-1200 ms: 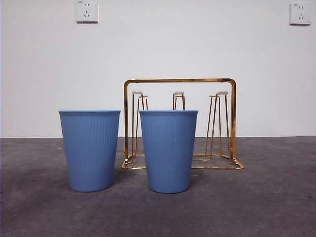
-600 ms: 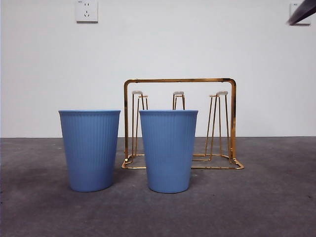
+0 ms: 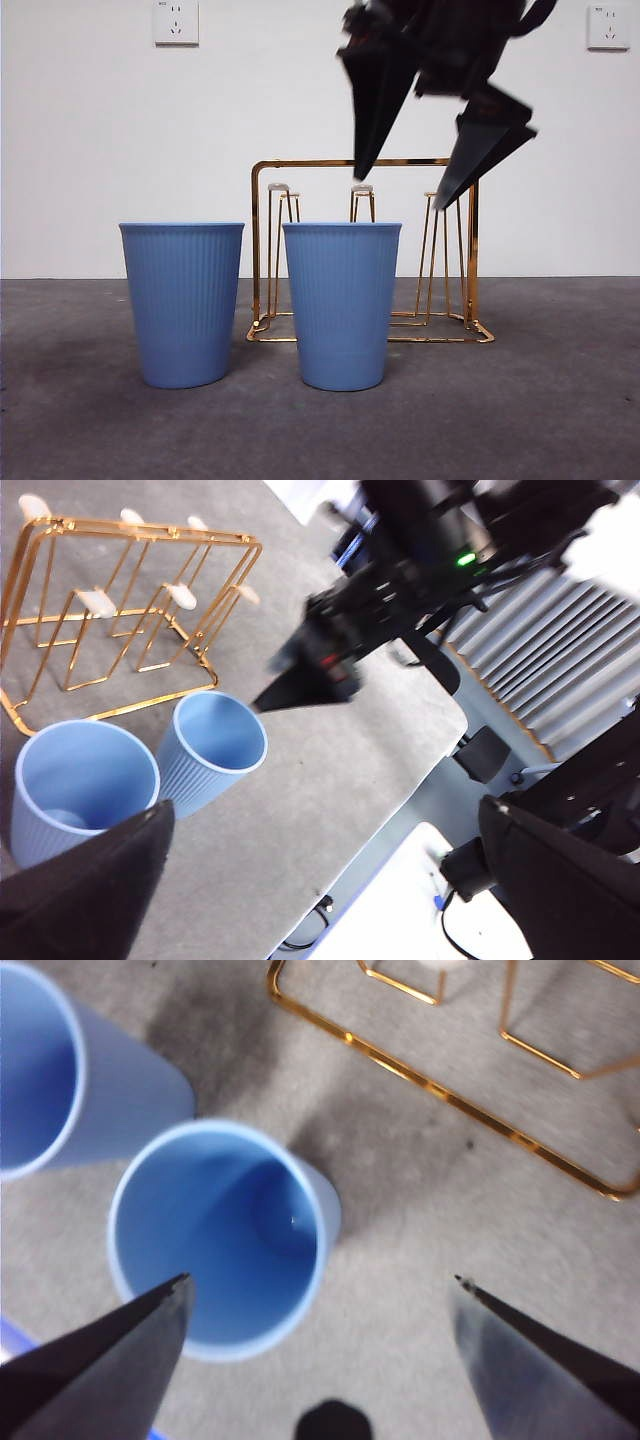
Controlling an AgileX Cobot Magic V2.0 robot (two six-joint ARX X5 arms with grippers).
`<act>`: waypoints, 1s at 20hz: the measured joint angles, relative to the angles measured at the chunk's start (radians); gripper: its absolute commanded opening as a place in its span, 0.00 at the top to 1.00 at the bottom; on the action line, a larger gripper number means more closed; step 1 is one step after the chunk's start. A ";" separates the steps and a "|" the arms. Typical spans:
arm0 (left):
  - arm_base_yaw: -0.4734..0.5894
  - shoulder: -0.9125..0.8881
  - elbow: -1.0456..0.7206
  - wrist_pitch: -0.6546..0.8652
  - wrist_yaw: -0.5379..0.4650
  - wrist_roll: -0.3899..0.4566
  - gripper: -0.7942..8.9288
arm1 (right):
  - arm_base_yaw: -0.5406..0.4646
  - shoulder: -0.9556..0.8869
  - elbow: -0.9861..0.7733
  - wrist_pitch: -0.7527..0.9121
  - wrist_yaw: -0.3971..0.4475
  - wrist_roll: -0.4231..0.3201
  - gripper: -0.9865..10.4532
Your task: Pick up cup 1,put cup 1 in the cup rack,pick up cup 2,put cup 2 in the cup rack
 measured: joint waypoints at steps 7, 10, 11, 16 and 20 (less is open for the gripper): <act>-0.042 0.042 0.000 0.025 0.000 -0.016 0.34 | 0.003 0.099 0.001 0.049 0.005 0.025 0.62; -0.053 0.064 0.000 0.061 0.006 -0.033 0.34 | 0.005 0.125 0.001 0.061 0.005 0.027 0.76; -0.053 0.071 0.000 0.071 0.017 -0.037 0.34 | 0.005 0.130 0.001 0.063 0.005 0.029 0.82; -0.062 0.115 0.000 0.116 0.068 -0.067 0.34 | 0.005 0.134 0.001 0.093 -0.008 0.029 0.89; -0.066 0.145 0.000 0.168 0.100 -0.093 0.34 | 0.005 0.134 0.002 0.083 -0.008 0.015 0.93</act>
